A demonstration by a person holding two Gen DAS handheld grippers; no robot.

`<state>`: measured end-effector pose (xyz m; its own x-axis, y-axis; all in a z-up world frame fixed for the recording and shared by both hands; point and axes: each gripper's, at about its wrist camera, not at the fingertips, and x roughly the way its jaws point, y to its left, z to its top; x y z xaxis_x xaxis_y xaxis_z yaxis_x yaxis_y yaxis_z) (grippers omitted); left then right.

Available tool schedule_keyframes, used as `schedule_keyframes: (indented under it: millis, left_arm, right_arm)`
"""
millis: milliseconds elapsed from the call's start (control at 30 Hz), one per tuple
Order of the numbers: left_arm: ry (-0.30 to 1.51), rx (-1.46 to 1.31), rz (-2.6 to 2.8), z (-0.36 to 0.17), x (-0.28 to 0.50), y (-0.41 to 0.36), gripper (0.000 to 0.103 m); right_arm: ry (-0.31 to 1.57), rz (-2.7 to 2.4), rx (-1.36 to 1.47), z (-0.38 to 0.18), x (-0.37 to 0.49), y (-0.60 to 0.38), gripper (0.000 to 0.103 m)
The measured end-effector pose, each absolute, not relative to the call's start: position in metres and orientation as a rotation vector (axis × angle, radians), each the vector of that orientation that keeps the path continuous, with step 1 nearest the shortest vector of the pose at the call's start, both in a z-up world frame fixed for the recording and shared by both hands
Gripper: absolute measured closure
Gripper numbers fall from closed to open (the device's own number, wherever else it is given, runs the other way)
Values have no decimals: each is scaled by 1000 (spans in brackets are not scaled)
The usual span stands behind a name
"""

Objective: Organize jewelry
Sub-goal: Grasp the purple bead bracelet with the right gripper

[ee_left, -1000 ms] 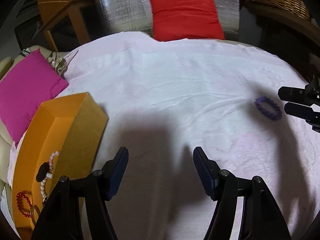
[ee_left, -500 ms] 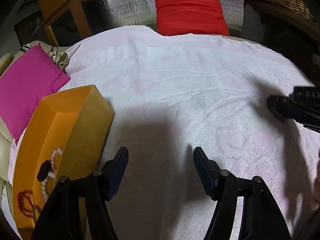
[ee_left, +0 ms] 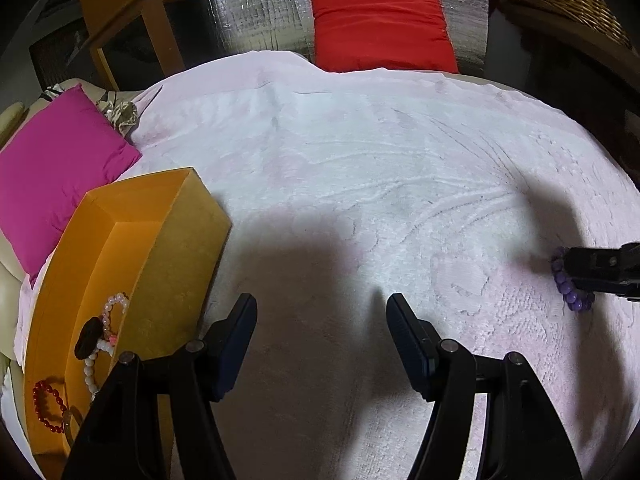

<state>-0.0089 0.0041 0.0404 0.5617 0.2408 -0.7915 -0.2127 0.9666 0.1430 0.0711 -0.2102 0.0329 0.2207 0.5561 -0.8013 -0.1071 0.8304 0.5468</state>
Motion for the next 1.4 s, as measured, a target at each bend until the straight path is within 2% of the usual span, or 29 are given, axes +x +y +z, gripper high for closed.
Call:
schedule_keyframes:
  millis: [167, 267, 333, 533, 1000, 1067, 1133, 1200, 1333, 1400]
  left_arm:
    - [941, 42, 268, 39, -8, 2, 35]
    - [938, 46, 271, 39, -8, 3, 35]
    - [936, 45, 276, 40, -8, 5, 35]
    - [931, 51, 278, 42, -9, 5, 35]
    - [935, 79, 279, 39, -9, 1, 35]
    - [935, 81, 279, 39, -9, 1, 35]
    - [935, 84, 278, 38, -9, 1, 35]
    - [935, 85, 278, 38, -10, 2, 35]
    - [935, 86, 280, 39, -11, 3, 35]
    - [936, 83, 279, 40, -12, 3, 35]
  right_arm:
    - [1239, 434, 302, 30, 72, -188, 64]
    - [1198, 404, 217, 33, 68, -180, 73]
    - [1182, 374, 179, 32, 67, -180, 85]
    - [1173, 370, 202, 33, 65, -191, 91]
    - [1212, 378, 191, 38, 57, -194, 89]
    - [1209, 376, 191, 39, 57, -193, 86]
    - [1202, 375, 190, 39, 58, -189, 73]
    - [1186, 372, 189, 39, 57, -184, 70]
    - [1150, 366, 149, 37, 56, -174, 71]
    - [1132, 348, 113, 36, 55, -170, 80]
